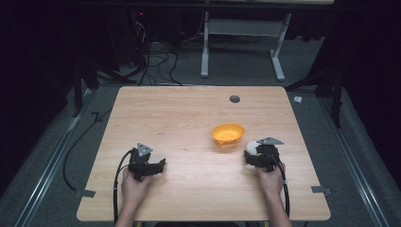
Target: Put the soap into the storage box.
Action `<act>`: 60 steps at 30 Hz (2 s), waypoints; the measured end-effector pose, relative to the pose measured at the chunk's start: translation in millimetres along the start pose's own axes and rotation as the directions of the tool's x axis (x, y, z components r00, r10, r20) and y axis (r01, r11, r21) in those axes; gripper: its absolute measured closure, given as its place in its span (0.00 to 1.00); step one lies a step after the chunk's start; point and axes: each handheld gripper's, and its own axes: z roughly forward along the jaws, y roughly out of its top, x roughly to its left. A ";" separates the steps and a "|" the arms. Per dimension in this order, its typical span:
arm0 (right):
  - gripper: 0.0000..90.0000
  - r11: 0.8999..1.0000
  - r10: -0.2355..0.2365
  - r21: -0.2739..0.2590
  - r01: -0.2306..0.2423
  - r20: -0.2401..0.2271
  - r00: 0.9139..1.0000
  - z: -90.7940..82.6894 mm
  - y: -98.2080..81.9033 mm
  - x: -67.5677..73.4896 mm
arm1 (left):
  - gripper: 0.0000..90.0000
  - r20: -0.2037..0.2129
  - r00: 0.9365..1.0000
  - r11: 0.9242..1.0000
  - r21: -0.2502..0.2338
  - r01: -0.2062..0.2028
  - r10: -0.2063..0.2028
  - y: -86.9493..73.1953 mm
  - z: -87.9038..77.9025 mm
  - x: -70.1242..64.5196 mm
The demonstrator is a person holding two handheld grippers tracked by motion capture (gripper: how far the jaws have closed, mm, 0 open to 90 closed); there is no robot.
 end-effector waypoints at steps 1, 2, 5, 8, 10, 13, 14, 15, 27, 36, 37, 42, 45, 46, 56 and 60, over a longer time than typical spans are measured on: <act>0.27 1.000 0.001 0.002 -0.001 -0.001 1.000 -0.1 0.1 -0.1 | 0.22 0.000 1.000 1.000 0.000 0.000 0.000 0.0 0.0 0.0; 0.27 1.000 0.000 0.002 0.000 -0.001 1.000 -0.1 0.3 -0.2 | 0.22 0.000 1.000 1.000 0.000 0.000 0.000 0.0 0.0 0.0; 0.27 1.000 0.003 0.003 -0.003 -0.002 1.000 -0.2 0.3 -0.2 | 0.22 0.000 1.000 1.000 0.000 -0.001 0.001 0.0 0.0 0.0; 0.27 1.000 -0.001 0.002 0.001 -0.004 1.000 -0.2 0.6 0.2 | 0.22 0.000 1.000 1.000 0.000 0.000 0.000 0.0 0.0 0.0; 0.27 1.000 -0.006 0.003 0.006 -0.014 1.000 -0.3 0.7 1.6 | 0.22 0.000 1.000 1.000 0.001 -0.001 0.001 0.1 -0.1 0.0; 0.28 1.000 -0.009 -0.001 0.009 -0.009 1.000 -0.7 0.8 2.3 | 0.22 0.000 1.000 1.000 0.001 -0.001 0.001 0.1 -0.1 0.0; 0.28 1.000 -0.010 -0.005 0.010 -0.012 1.000 -1.3 0.9 2.2 | 0.22 0.001 1.000 1.000 0.001 -0.001 0.001 0.1 -0.1 0.1; 0.28 1.000 -0.004 -0.008 0.004 -0.015 1.000 -2.1 1.0 2.0 | 0.22 0.000 1.000 1.000 0.001 -0.001 0.001 0.1 -0.1 0.0; 0.28 1.000 -0.006 -0.031 0.005 -0.039 0.999 -11.0 5.2 3.0 | 0.22 0.001 1.000 1.000 0.000 -0.001 0.001 0.0 0.0 0.0; 0.27 0.999 -0.012 -0.039 0.009 -0.067 0.998 -16.9 9.9 8.8 | 0.22 0.000 1.000 1.000 0.000 -0.001 0.001 0.0 0.0 0.1; 0.28 0.999 -0.021 -0.043 0.018 -0.077 0.997 -17.6 11.3 10.3 | 0.22 0.000 1.000 1.000 0.002 -0.001 0.001 0.1 -0.1 0.1; 0.28 0.998 -0.032 -0.057 0.027 -0.088 0.996 -21.0 14.8 14.9 | 0.22 0.000 1.000 1.000 0.002 -0.001 0.001 0.1 -0.1 0.1; 0.28 0.997 -0.038 -0.070 0.031 -0.099 0.994 -24.3 16.5 17.3 | 0.22 0.000 1.000 1.000 0.002 -0.001 0.001 0.1 -0.1 0.1; 0.28 0.997 -0.036 -0.068 0.029 -0.104 0.994 -25.6 17.6 18.6 | 0.22 0.000 1.000 1.000 0.002 -0.001 0.001 0.1 -0.1 0.1; 0.28 0.997 -0.046 -0.074 0.037 -0.123 0.991 -29.6 21.9 20.5 | 0.22 0.001 1.000 1.000 0.001 0.000 0.000 0.1 -0.1 0.1; 0.28 0.996 -0.052 -0.077 0.042 -0.125 0.991 -31.2 23.8 22.0 | 0.22 0.001 1.000 1.000 0.001 -0.001 0.001 0.1 -0.1 0.2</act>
